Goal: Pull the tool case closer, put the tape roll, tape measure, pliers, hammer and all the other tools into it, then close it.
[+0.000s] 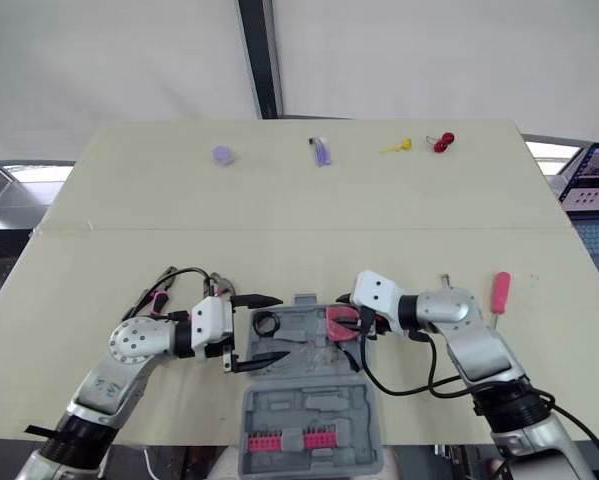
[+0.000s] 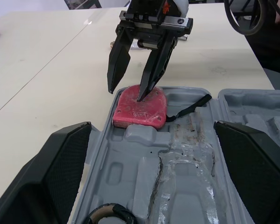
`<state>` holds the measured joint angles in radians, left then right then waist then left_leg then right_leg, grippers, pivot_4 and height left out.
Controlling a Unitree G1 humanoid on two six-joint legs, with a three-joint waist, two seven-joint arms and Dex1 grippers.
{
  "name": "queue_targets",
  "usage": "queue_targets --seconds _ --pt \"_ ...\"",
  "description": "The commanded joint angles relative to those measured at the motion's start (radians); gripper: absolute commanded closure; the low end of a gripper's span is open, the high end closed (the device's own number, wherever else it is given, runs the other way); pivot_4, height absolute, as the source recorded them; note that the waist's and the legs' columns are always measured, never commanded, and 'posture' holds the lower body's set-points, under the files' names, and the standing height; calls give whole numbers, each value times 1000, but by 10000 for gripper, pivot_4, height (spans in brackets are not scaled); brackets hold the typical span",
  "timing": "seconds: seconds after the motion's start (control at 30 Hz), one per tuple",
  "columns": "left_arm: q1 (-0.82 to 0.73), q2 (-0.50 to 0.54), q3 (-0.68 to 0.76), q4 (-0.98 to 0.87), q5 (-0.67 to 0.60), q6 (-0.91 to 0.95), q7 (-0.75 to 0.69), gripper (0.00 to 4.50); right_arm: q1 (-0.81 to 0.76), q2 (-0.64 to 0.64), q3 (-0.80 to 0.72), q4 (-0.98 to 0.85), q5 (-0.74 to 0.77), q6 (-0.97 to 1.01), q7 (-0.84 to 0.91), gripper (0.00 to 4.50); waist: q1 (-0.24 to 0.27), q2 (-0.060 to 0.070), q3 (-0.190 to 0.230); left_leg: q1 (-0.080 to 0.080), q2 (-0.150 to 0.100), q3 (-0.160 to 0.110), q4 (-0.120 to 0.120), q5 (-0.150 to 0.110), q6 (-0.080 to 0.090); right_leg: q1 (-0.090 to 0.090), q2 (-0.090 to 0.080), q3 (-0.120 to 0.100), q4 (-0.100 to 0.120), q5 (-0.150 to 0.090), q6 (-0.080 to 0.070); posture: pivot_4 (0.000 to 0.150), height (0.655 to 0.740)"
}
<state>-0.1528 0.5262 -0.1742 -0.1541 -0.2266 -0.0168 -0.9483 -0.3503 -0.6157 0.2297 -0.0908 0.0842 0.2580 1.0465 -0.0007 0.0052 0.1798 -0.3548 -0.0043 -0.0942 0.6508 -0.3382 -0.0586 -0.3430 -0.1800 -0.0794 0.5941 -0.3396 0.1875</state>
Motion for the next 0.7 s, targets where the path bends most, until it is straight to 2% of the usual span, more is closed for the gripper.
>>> queue_targets --seconds 0.03,0.7 --pt "-3 9 14 -45 -7 -5 2 0 16 -4 -19 -29 24 -32 1 26169 0 0 0 0 0 0 0 0 0 0 0 0 0 0 0 1500 7400" --pt "-6 15 21 -46 -11 0 -1 0 61 -5 7 150 -6 -172 11 26169 0 0 0 0 0 0 0 0 0 1 0 0 0 0 0 1500 7400"
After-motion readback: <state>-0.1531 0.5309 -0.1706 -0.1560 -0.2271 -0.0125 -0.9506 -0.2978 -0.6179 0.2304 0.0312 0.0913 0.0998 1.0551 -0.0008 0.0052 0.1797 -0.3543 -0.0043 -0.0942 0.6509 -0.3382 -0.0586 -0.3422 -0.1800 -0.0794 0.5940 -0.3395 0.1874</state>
